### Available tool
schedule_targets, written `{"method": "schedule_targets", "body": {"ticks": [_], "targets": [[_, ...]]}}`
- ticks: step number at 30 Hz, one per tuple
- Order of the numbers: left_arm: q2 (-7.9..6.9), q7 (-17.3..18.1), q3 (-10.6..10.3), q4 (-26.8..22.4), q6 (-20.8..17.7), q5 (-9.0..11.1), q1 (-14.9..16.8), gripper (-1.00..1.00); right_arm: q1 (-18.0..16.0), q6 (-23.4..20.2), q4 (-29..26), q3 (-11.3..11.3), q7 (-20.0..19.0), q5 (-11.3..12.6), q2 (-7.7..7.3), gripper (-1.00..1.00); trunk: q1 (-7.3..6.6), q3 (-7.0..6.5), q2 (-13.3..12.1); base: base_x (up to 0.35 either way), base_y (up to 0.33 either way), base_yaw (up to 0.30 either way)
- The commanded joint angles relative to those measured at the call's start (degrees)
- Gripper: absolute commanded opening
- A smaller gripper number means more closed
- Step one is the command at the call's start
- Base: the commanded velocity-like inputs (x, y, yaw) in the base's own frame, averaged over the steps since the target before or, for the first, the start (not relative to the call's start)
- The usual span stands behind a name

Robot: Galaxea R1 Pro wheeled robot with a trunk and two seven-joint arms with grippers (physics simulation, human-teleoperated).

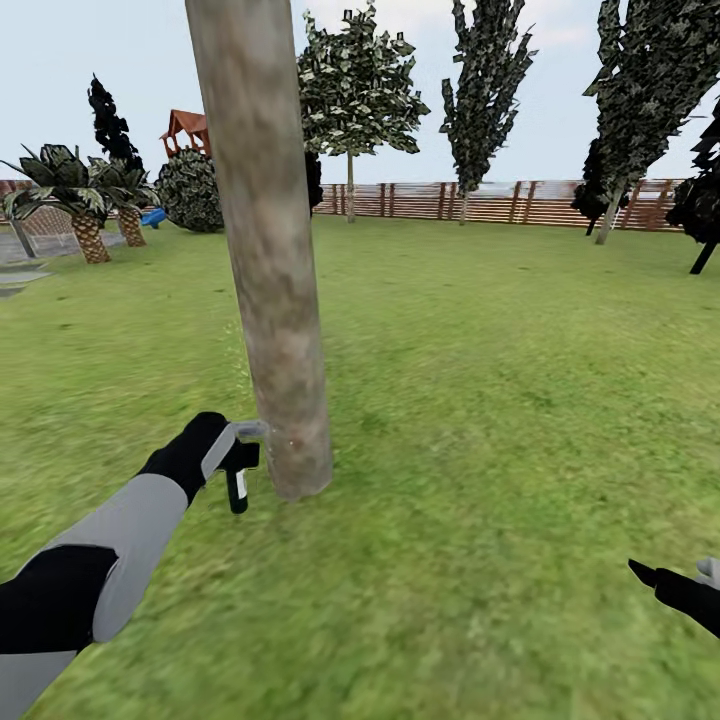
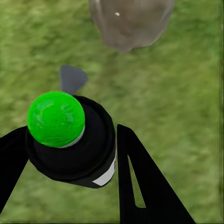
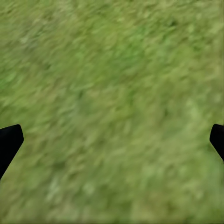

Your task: In the garden, pick up the pesticide atomizer on the floor and spray pesticide onto both trees until each tree trunk is fully covered.

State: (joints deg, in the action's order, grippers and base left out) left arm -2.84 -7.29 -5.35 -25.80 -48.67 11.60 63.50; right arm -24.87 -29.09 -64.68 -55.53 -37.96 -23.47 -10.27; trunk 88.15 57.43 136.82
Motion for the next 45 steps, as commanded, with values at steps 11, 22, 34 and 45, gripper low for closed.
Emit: {"method": "schedule_targets", "body": {"ticks": [11,22,34,45], "targets": [[-0.23,-0.1,0.1,-2.5,-7.7,-0.8,1.7,-1.0,0.0,0.0,-0.1,0.0,0.0,0.0,-0.01,1.0,0.0,0.0,0.0,0.0,0.0,-0.054],[-0.24,-0.2,0.0,-2.2,-8.3,-0.5,11.0,-1.0,0.0,0.0,-0.1,0.0,0.0,0.0,-0.01,1.0,0.0,0.0,0.0,0.0,0.0,0.0],[-0.06,-0.2,0.1,2.6,-8.7,-0.4,21.8,-1.0,0.0,0.0,-0.1,0.0,0.0,0.0,-0.01,1.0,0.0,0.0,0.0,0.0,0.0,0.0],[-0.08,-0.2,-0.1,9.1,-8.7,-0.4,26.1,-1.0,0.0,0.0,0.0,0.0,0.0,0.0,-0.01,1.0,0.0,0.0,0.0,0.0,0.0,0.0]]}}
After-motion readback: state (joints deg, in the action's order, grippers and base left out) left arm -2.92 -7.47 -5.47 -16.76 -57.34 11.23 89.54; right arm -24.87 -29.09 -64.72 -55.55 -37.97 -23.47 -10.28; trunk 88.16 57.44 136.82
